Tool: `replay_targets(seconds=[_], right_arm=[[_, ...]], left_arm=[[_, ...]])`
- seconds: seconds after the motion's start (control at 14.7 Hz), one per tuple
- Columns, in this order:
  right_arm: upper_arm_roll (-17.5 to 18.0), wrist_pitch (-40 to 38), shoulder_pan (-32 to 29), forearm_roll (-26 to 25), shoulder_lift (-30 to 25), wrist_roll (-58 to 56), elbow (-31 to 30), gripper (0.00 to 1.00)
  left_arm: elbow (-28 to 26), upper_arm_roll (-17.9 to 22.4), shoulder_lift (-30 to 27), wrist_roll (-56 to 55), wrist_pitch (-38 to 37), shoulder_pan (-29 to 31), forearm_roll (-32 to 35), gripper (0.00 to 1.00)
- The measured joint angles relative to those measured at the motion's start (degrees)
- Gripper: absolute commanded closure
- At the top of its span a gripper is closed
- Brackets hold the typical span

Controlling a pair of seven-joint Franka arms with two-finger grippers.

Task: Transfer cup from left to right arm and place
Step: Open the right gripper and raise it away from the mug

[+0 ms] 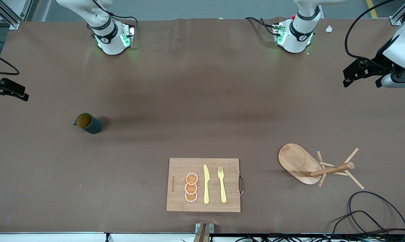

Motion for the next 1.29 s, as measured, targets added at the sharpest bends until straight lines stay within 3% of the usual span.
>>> replay_targets(seconds=[0.2,0.68,1.29], right_arm=[[0.31,-4.38,0.0,0.0,0.01,0.2,0.0,0.0],[0.44,-6.09,0.03,0.02,-0.19,0.2,-0.17,0.0],[0.79,-4.1,0.45,0.09,-8.68,3.86,-5.82,0.0]], left_arm=[[0.01,-0.01,0.0,0.0,0.0,-0.04,0.0,0.0],[0.02,-0.07,0.0,0.0,0.0,-0.11,0.0,0.0],[0.08,-0.07,0.03,0.0,0.0,-0.12,0.0,0.0]])
